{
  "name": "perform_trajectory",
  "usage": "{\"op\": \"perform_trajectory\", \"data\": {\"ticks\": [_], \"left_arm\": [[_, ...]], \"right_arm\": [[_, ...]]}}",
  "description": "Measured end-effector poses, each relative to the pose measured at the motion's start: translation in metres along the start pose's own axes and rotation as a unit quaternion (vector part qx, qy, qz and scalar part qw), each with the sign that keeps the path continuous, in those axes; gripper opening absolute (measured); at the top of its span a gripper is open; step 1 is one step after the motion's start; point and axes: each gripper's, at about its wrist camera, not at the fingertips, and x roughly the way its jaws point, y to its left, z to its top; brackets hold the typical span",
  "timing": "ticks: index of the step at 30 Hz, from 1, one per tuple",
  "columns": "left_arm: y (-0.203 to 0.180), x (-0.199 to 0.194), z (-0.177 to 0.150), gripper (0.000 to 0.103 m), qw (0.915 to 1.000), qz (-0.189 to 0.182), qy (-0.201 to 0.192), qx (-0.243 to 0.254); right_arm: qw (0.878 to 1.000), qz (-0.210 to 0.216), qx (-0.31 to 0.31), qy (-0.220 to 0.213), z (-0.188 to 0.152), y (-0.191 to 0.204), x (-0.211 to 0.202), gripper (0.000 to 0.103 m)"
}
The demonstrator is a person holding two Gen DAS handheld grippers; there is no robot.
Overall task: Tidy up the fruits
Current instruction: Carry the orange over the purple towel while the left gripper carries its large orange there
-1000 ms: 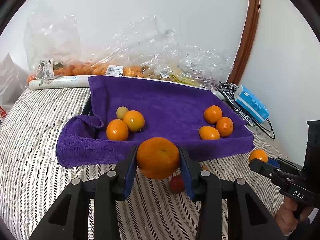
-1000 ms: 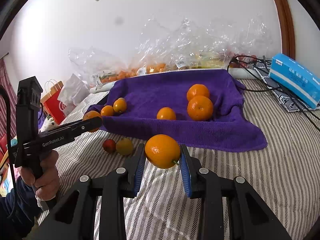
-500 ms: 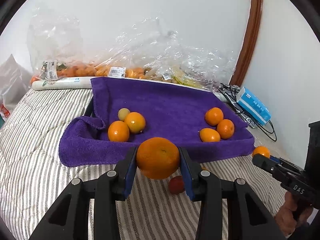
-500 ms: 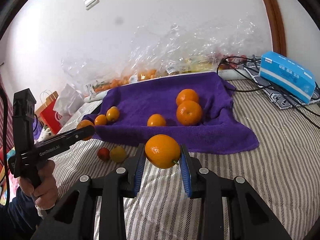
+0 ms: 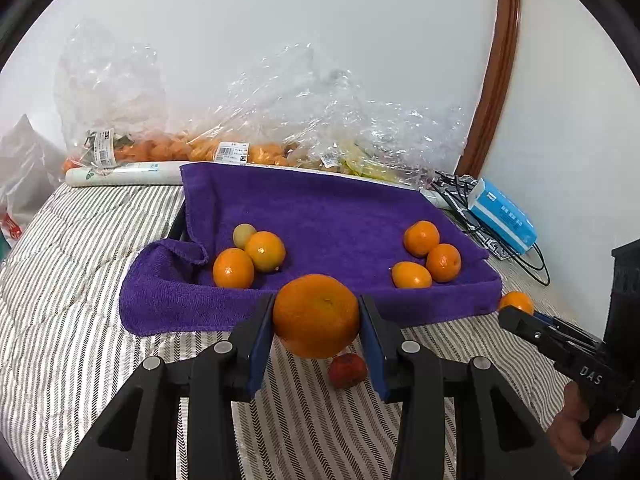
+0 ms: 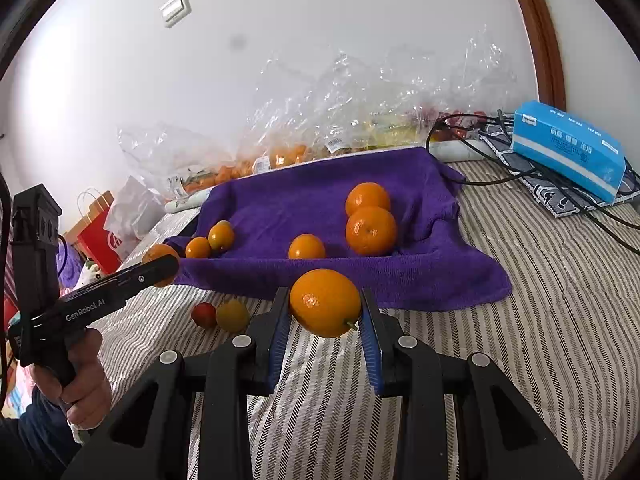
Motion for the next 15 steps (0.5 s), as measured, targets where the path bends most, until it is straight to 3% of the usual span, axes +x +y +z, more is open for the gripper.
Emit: {"op": "perform_trajectory", "data": {"ticks": [15], "left_arm": [[0.0057, 0.0051, 0.0036, 0.039, 0.9999, 0.005, -0.005, -0.013]], "right_arm": [[1.0, 0.012, -0.01, -0.011, -0.0004, 0.0043, -0.0029, 0.033]]}}
